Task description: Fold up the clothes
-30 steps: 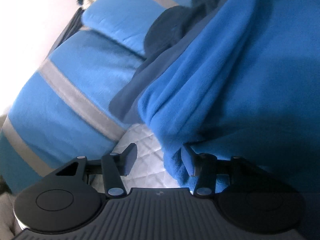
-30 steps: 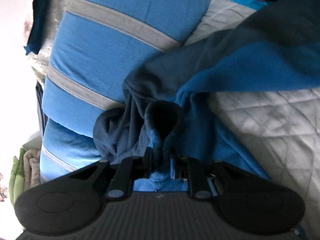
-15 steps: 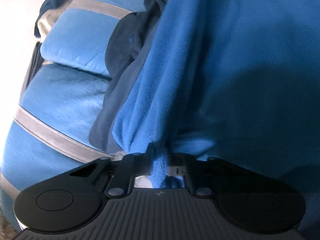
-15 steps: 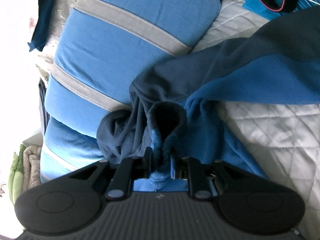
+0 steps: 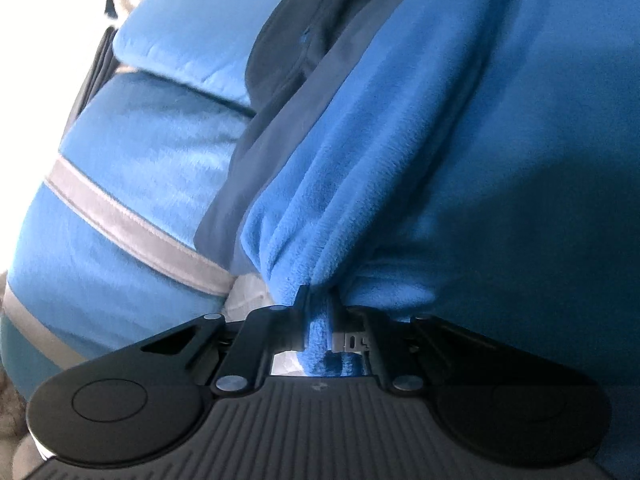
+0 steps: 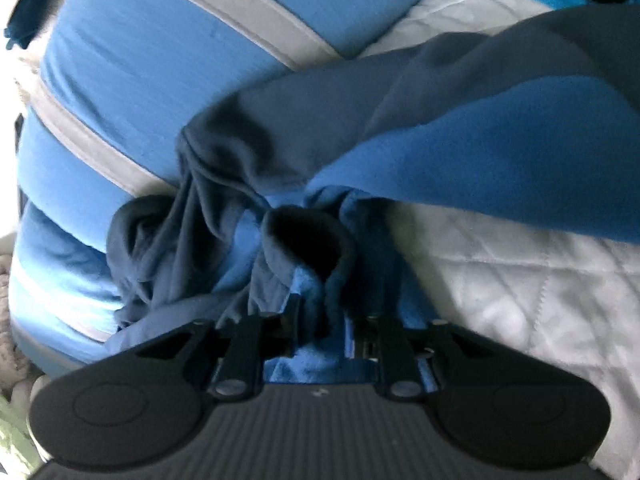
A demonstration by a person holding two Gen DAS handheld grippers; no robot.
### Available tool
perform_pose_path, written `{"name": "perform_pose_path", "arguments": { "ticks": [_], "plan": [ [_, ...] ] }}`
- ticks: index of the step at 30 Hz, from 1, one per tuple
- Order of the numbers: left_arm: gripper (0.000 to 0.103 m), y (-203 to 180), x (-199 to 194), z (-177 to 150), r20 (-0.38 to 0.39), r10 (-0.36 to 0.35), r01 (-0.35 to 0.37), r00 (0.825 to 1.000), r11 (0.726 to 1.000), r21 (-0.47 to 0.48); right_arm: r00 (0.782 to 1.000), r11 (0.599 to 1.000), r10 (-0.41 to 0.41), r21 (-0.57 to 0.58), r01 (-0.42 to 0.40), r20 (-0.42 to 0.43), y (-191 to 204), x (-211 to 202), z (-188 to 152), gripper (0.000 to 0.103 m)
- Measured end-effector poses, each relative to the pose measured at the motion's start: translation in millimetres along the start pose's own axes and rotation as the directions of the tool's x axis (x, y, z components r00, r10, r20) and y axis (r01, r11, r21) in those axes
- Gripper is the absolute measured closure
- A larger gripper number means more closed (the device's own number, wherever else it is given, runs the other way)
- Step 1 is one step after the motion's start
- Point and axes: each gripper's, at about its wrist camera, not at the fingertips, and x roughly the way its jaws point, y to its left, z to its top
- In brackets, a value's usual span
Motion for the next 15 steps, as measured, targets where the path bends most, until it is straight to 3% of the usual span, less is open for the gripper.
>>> {"name": "perform_pose_path", "arguments": {
  "ticks": [1, 2, 3, 5, 7, 9, 11, 12, 14, 15],
  "plan": [
    [0.095, 0.9, 1.4, 1.1, -0.008, 0.000, 0.000, 1.000, 1.000, -0.014, 1.000, 1.000, 0.002, -0.008, -0.002, -0.001, -1.6, -1.3, 0.0, 0.055],
    [0.095, 1.9, 2.8, 2.3, -0.016, 0.000, 0.000, 1.000, 1.000, -0.027, 1.000, 1.000, 0.004, -0.015, -0.005, -0.001, -3.2, -2.5, 0.1, 0.042],
    [0.095, 3.5, 4.0, 3.5, -0.021, -0.004, 0.003, 1.000, 0.999, -0.036, 1.000, 1.000, 0.007, -0.023, -0.007, -0.002, -4.9, -3.8, 0.1, 0.037],
    [0.094, 7.5, 4.7, 4.6, -0.027, -0.011, 0.009, 1.000, 0.998, -0.054, 1.000, 0.996, -0.004, -0.093, 0.006, 0.019, 0.9, -17.9, -5.0, 0.015],
    [0.093, 11.7, 4.4, 4.9, -0.031, -0.021, 0.018, 0.999, 0.997, -0.076, 0.998, 0.972, -0.025, -0.232, 0.039, 0.064, 13.9, -38.6, -13.7, 0.015],
    [0.093, 14.8, 5.4, 6.2, -0.033, -0.028, 0.025, 0.999, 0.995, -0.093, 0.989, 0.895, -0.059, -0.432, 0.112, 0.135, 31.1, -58.8, -30.2, 0.014],
    [0.093, 16.3, 7.2, 7.7, -0.036, -0.029, 0.026, 0.999, 0.995, -0.097, 0.969, 0.742, -0.088, -0.634, 0.218, 0.231, 48.3, -74.4, -52.6, 0.014],
    [0.093, 16.2, 8.0, 8.0, -0.037, -0.029, 0.025, 0.999, 0.995, -0.096, 0.954, 0.625, -0.096, -0.729, 0.281, 0.285, 56.4, -79.5, -67.6, 0.014],
    [0.093, 15.2, 7.1, 8.0, -0.040, -0.026, 0.022, 0.999, 0.995, -0.096, 0.924, 0.350, -0.088, -0.857, 0.379, 0.372, 64.5, -79.3, -100.4, 0.014],
    [0.093, 14.7, 6.7, 8.1, -0.041, -0.024, 0.020, 0.999, 0.995, -0.096, 0.909, 0.192, -0.079, -0.888, 0.417, 0.410, 65.7, -75.5, -117.5, 0.014]
  ]
}}
